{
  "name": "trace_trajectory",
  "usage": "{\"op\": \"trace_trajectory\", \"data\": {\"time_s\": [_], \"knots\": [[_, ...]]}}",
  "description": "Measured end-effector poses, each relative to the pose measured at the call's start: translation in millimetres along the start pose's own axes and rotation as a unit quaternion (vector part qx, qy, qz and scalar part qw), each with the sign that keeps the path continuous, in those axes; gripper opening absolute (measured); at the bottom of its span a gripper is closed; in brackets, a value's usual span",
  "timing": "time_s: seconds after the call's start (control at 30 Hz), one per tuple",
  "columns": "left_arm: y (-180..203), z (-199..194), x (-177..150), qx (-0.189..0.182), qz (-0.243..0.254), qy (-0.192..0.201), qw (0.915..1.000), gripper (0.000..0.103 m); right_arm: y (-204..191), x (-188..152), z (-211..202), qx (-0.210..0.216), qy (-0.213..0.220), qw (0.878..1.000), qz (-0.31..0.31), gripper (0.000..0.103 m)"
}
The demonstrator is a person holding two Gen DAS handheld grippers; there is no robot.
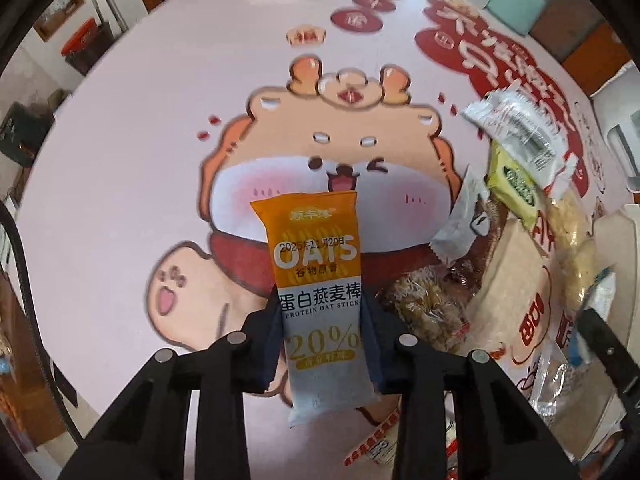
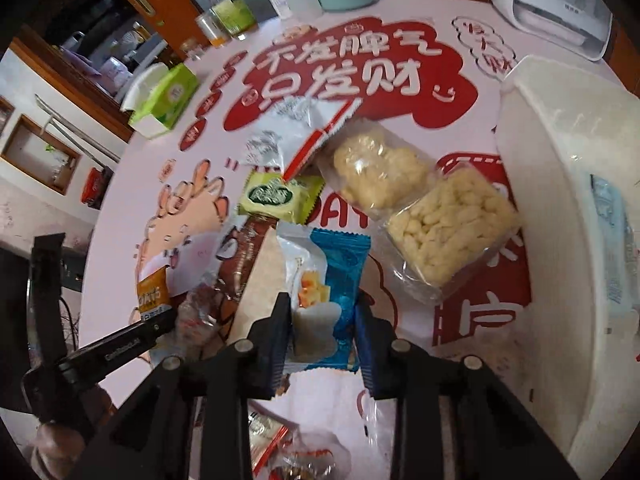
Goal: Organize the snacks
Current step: 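Drop the OATS bar into the tray with the left tool while the right drops the cake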
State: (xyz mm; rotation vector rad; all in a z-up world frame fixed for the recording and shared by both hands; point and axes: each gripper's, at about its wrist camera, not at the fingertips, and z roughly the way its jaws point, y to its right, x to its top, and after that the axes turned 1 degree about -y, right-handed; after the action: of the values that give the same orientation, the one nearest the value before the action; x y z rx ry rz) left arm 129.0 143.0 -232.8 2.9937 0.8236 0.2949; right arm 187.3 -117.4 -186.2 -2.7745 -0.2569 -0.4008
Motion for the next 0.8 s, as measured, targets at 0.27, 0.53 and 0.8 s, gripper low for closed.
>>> {"op": "trace_trajectory", "data": {"time_s": [0.27,0.53,0.8], "knots": [[13.6,-85.1,-1.5,-0.025,0.037,0.084,0.9954,0.033,13.6,-5.6,-63.2,0.022,0.053,0.998,-0.004,0.03],[99.5,-185.9,-32.3,-0.117,0.158,0.157,0.968,0.033,59.7,-14.5,-151.4,0.0,0.129,0.992,0.015,0.03],[222.5,-230.2,-71.7,-0.188,0.279,0.178,0.9247,0.034,117.6,-27.9,-225.6,-0.079,0.196,0.976,0.047,0.03]]}}
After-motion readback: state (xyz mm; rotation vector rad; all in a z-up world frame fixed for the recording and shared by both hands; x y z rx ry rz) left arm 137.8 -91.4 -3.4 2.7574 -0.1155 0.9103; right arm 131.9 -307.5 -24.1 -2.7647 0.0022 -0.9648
